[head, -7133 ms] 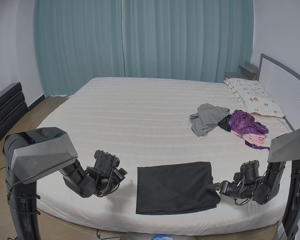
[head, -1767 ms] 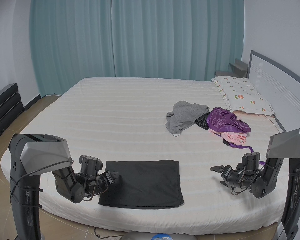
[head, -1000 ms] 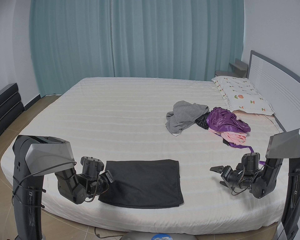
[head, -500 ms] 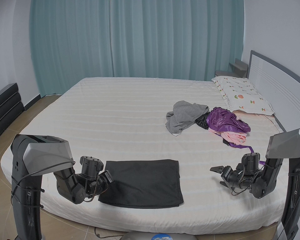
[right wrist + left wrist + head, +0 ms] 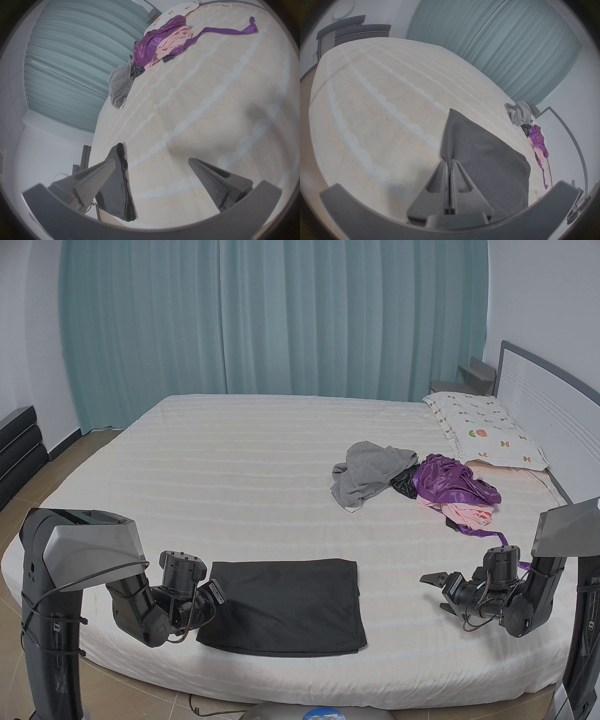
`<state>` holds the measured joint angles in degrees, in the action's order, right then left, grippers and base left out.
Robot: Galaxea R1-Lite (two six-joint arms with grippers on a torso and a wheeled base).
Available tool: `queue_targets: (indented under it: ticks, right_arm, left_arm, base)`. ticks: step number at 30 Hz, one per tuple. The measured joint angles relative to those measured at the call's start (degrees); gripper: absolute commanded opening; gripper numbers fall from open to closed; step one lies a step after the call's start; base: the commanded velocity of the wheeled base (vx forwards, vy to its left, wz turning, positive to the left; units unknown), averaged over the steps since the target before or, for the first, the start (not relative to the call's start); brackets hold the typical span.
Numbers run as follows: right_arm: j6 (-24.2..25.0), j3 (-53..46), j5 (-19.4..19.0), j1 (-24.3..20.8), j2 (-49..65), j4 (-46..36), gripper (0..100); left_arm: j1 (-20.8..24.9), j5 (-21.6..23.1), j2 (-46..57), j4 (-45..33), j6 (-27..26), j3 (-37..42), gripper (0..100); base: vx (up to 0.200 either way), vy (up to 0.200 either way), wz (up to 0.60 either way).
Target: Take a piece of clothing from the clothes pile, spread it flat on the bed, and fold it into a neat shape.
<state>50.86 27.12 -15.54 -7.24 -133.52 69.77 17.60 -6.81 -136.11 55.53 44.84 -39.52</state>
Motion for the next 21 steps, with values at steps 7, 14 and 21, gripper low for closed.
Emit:
queue_targets:
  ticks: [7,14,21]
  right_arm:
    - [0.0,-0.1,0.0,0.0,0.0,0.0,100]
    - [0.0,-0.1,0.0,0.0,0.0,0.0,100]
    - [0.0,-0.1,0.0,0.1,0.0,0.0,100]
  left_arm:
    - [0.1,0.0,0.1,0.0,0.1,0.2,0]
    - [-0.1,0.0,0.2,0.0,0.1,0.3,0]
    - [-0.5,0.0,0.3,0.1,0.6,0.4,0]
  base:
    - [0.0,0.0,0.0]
    - [0.0,0.086,0.0]
    - [0.0,0.2,0.0]
